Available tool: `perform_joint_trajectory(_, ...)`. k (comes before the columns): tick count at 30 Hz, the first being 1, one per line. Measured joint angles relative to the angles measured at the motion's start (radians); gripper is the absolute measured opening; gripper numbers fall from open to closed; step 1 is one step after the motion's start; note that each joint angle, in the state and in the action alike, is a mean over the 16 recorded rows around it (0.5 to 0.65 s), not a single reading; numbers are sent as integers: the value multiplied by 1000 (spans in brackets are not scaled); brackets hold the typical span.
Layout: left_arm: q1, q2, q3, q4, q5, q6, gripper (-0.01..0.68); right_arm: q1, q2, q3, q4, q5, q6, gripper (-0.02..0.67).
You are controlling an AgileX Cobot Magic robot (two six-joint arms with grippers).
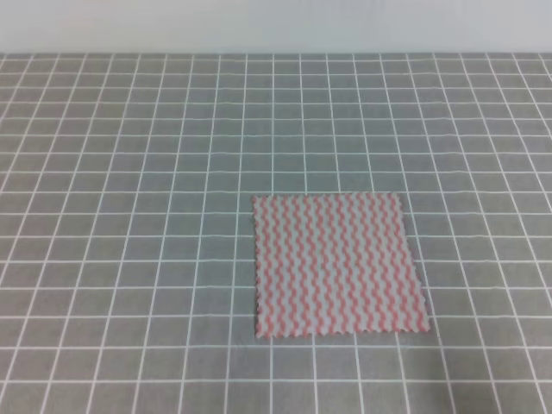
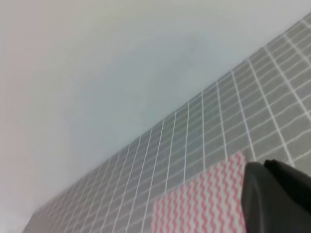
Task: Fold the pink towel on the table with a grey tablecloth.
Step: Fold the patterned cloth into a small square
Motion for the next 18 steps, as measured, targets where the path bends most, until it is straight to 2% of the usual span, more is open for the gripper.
perform_joint_trajectory(7,0,2,-2,-313,-139,-121,0,0,35,-50,52,45,-79,-2)
perform_joint_trajectory(12,0,4,-5,-355,-210,-112,0,0,79,-77,109,24,-161,-2)
perform_joint_trajectory(18,0,11,-8,-364,-224,-73,0,0,185,-97,178,-28,-249,-2)
